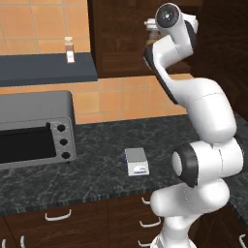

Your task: Pick the honey bottle and place it on the digital scale for weighing, and close the cabinet.

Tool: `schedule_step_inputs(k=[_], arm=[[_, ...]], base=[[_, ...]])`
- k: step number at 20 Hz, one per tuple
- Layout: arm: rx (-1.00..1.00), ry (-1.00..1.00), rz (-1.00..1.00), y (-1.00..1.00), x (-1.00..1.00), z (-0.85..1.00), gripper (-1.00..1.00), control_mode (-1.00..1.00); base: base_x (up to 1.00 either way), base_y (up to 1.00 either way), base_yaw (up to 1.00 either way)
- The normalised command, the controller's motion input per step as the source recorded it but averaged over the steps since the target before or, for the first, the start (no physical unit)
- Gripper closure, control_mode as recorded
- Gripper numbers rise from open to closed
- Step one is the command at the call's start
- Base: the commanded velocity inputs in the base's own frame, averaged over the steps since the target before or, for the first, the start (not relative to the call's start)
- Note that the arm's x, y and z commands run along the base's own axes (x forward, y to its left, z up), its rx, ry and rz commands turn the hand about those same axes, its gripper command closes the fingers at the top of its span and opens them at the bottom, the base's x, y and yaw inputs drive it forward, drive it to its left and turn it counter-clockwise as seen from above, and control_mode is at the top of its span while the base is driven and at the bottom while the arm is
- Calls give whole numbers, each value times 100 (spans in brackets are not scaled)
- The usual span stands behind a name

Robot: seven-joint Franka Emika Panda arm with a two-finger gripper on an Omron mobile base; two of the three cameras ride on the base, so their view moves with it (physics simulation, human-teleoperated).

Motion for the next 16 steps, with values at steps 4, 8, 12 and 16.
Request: schedule_step_inputs(k=[4,8,12,16], arm=[[0,-25,4,85,-100,-13,100,-100],[-3,1,18,23,-100,6,100,-100],[-4,2,32,20,-100,-28,100,-100],[-4,0,57,31,-78,-61,100,-100]], base=[[0,0,0],[0,0,0],[0,0,0],[0,0,0]])
